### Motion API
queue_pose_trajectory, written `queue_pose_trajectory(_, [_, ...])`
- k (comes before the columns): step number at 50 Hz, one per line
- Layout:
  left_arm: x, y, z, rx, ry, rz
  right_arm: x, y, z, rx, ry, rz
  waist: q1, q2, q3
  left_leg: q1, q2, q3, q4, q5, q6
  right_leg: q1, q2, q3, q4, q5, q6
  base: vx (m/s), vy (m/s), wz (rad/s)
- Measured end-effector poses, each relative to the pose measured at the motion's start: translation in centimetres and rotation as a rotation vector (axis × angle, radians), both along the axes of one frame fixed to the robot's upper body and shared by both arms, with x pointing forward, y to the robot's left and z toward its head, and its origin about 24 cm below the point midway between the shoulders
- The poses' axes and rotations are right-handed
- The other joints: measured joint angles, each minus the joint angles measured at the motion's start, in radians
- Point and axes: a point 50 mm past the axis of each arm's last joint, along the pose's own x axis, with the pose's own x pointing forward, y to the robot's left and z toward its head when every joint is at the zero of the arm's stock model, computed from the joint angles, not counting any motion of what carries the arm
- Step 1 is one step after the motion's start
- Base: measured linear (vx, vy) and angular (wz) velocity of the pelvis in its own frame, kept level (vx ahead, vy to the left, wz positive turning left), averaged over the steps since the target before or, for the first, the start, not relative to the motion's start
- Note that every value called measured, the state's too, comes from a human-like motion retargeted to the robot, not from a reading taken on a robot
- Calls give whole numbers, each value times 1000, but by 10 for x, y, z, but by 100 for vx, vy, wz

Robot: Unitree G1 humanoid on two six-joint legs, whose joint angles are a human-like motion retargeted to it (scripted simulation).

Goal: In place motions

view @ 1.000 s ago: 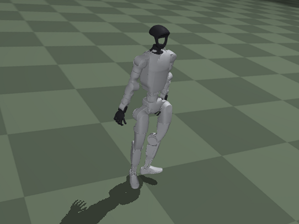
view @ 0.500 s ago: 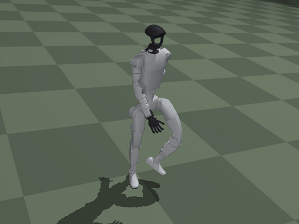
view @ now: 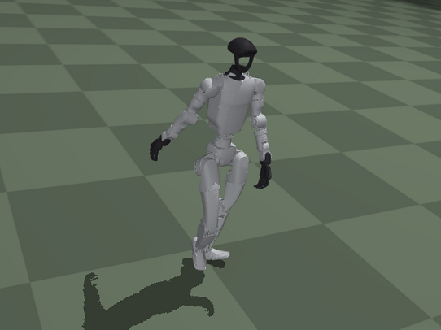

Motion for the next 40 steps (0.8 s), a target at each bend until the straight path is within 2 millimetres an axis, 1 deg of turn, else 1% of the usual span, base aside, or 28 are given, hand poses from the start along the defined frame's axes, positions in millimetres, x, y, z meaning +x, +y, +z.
queue_pose_trajectory(2, [-25,5,-12,22,82,-6,1,6,-3,2,-19,-19,39,-11,-16,14,-15,17,-4,0,-16,105,30,12,-170,17,16,17,-8,-48])
queue_pose_trajectory(3, [-43,7,-19,30,137,4,5,8,-5,15,-32,-9,49,-14,-26,16,-21,22,0,1,-25,162,46,23,-272,28,30,19,-6,-30])
queue_pose_trajectory(5, [-87,11,-34,38,269,44,22,11,-13,57,-66,59,42,-22,-43,18,-37,21,24,8,-50,287,74,42,-500,47,56,17,-1,-4])
queue_pose_trajectory(7, [-141,13,-44,34,431,110,52,17,-25,133,-128,178,29,-33,-50,6,-52,5,84,36,-84,407,78,33,-700,-118,73,13,0,-22])
queue_pose_trajectory(8, [-170,13,-47,32,518,150,71,24,-32,184,-174,246,46,-37,-51,-3,-51,19,125,64,-109,458,67,-8,-764,-206,70,13,-6,-101])
queue_pose_trajectory(10, [-227,12,-46,26,695,222,111,43,-45,298,-294,367,119,-51,-55,-28,-22,112,258,203,-188,496,40,-48,-868,-246,13,6,-8,-123])
queue_pose_trajectory(12, [-259,14,-41,36,821,264,175,67,-54,399,-509,462,162,-94,-29,-184,75,133,574,451,-232,471,-30,-21,-897,-212,43,-26,-12,4])
queue_pose_trajectory(13, [-272,17,-37,60,872,285,210,80,-54,427,-637,506,198,-94,3,-285,143,99,751,530,-218,468,-33,6,-906,-201,47,-30,-27,18])
queue_pose_trajectory(14, [-285,21,-34,84,911,325,247,93,-49,449,-766,568,231,-91,32,-382,170,33,884,543,-213,469,-26,2,-918,-189,40,-28,-32,-9])
queue_pose_trajectory(15, [-297,25,-30,109,942,374,282,106,-40,468,-895,638,261,-87,58,-477,178,-49,996,524,-214,472,-14,-17,-931,-177,28,-26,-27,-43])
queue_pose_trajectory(16, [-310,29,-26,111,974,419,317,117,-27,485,-1010,722,282,-96,86,-512,234,-27,1088,498,-191,482,-6,-14,-937,-173,12,-22,-23,-58])
queue_pose_trajectory(17, [-322,32,-22,113,1012,449,346,127,-13,490,-1114,797,307,-101,109,-544,284,-9,1166,474,-165,489,-2,-8,-939,-172,1,-14,-16,-61])
queue_pose_trajectory(18, [-334,34,-17,112,1060,452,367,131,0,474,-1197,853,340,-99,122,-571,322,4,1221,453,-133,491,-6,3,-934,-173,-4,-10,-8,-43])
queue_pose_trajectory(19, [-343,33,-14,116,1099,466,382,133,10,445,-1258,897,357,-103,128,-597,330,4,1251,435,-113,485,-15,14,-925,-174,-6,-8,-1,-21])
queue_pose_trajectory(20, [-351,30,-11,124,1132,484,394,134,19,410,-1307,934,365,-108,129,-623,323,-3,1269,420,-99,476,-27,26,-915,-174,-7,0,5,13])
queue_pose_trajectory(21, [-358,28,-9,136,1140,519,398,140,23,382,-1339,939,350,-111,115,-643,312,-18,1274,408,-96,473,-31,19,-914,-174,-7,11,9,36])
queue_pose_trajectory(23, [-370,23,-5,148,1148,603,397,151,25,377,-1384,937,303,-118,71,-659,282,-45,1252,394,-99,471,-30,-3,-917,-176,-8,29,12,54])
queue_pose_trajectory(25, [-374,18,-4,154,1151,664,386,154,19,417,-1373,949,268,-111,19,-635,249,-60,1180,393,-112,464,-24,-8,-921,-181,-1,26,15,41])
queue_pose_trajectory(27, [-366,16,-8,158,1136,688,367,149,6,448,-1282,965,234,-101,-8,-555,206,-58,1051,397,-132,470,-17,-17,-924,-188,10,13,10,39])
queue_pose_trajectory(28, [-358,15,-11,156,1120,683,354,143,-3,456,-1225,961,219,-99,-15,-500,175,-56,966,398,-144,477,-15,-28,-924,-193,15,13,8,37])
queue_pose_trajectory(30, [-338,17,-19,147,1072,636,319,130,-23,474,-1082,916,203,-98,-29,-365,99,-56,749,404,-165,491,-13,-42,-913,-210,26,20,8,19])
queue_pose_trajectory(32, [-312,22,-27,152,1003,532,267,113,-42,500,-895,826,202,-92,-47,-215,35,-53,483,322,-194,498,-5,-63,-872,-233,39,29,7,8])
queue_pose_trajectory(33, [-297,26,-31,164,960,461,237,104,-49,512,-792,771,190,-86,-60,-140,13,-37,370,215,-199,497,3,-84,-841,-241,44,29,9,57])
queue_pose_trajectory(35, [-259,32,-39,192,848,280,180,84,-55,517,-589,659,114,-60,-84,-64,-10,-42,215,80,-138,487,19,-182,-748,-177,49,15,11,77])
queue_pose_trajectory(37, [-196,38,-45,213,670,85,142,58,-52,478,-438,563,92,-26,-53,-83,46,-42,176,63,-88,380,-3,-188,-516,9,35,-20,12,11])
queue_pose_trajectory(38, [-158,42,-44,238,556,-7,128,45,-48,438,-391,501,41,-11,-17,-83,62,-87,184,42,-82,316,-14,-186,-381,70,22,-31,15,91])
queue_pose_trajectory(39, [-119,46,-38,262,433,-80,114,33,-44,391,-351,438,7,-2,21,-77,70,-104,181,32,-71,245,-10,-140,-253,78,24,-39,16,123])
queue_pose_trajectory(40, [-79,48,-29,284,306,-144,102,23,-39,341,-314,373,-20,5,58,-68,75,-108,175,26,-58,171,0,-73,-128,59,33,-48,13,85])
